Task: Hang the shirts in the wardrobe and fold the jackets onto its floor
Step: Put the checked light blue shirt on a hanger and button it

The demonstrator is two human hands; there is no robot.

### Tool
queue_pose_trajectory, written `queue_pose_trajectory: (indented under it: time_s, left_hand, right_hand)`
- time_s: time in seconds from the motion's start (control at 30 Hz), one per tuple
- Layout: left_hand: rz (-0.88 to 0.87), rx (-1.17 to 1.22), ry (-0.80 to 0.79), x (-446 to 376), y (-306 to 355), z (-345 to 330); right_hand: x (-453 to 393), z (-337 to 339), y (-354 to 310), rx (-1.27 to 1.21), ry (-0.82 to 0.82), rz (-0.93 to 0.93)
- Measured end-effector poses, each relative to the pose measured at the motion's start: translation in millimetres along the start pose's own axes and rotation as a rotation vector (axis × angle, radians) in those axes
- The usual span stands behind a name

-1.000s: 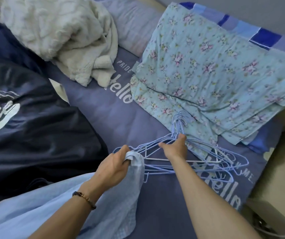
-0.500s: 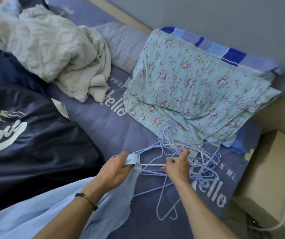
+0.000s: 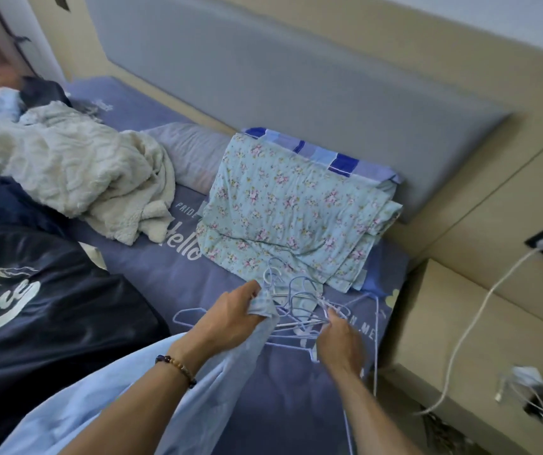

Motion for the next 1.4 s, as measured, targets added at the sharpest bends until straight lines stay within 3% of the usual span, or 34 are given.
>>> queue_pose_trajectory:
  time_s: [0.13,0.23,0.43,0.63,0.77,0.83,1.0,1.13,1.2,1.33,1.4]
  left_hand:
    - [-0.058,-0.041,-0.066,-2.1,24.6,-18.8]
    - [-0.079,-0.064,-0.054,-3.5,25.8,-33.1]
    - [-0.045,-0.089,-0.036,-14.4,10.2,-53.2]
    - [-0.022,-0.06,0.057,-21.3,10.3,-36.5]
    - [-0.011,0.033,0.137,-17.3,28.7,19.2]
    - [-0.025,0.057,0.156,-13.0,41.7,47.6]
    - [-0.069,0.109,0.204,31.6,88.2,132.8]
    - [-0.064,0.102,0.273,94.6,111.4,196.8]
    - [-0.049,0.076,0.29,123.2,116.3,216.6]
    - [-0.031,-0.019,0.207,188.7,118.5,247.9]
    - [0.002,0.026,0.205,219.6,121.3,269.9]
  right_hand:
    - [-9.5,27.5,17.1,0.302,0.054,0.177]
    - [-27.3,33.9,27.5,0.366,0.039,0.177]
    - [-59.9,17.6,45.8,0.494,-0.185,0.246]
    - [-64.5,56.8,18.1,-0.007,0.199,0.236]
    - [-40.8,76.2,-25.7,-0.508,0.217,0.16]
    - [-22.0,83.1,-55.5,-0.749,0.129,0.164]
    - [63.7,108.8,-151.8,-1.202,-0.362,0.194]
    - [134.2,139.4,-194.1,-1.351,-0.708,0.268]
    - [153.1,160.0,-203.9,-1.304,-0.661,0.36]
    - [180.2,239.2,-217.1,-1.103,-0.267,0.579]
    - [200.9,280.6,-223.9,-1.021,-0.145,0.707]
Point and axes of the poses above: each hand's wrist, its own x-axis away from the middle knuckle, its own z-axis out of the back of the hand, y = z × x, the point moved 8 cm from there along -x, towards the middle knuckle, and after that the axes turned 8 degrees about y, right-handed, at the moved point
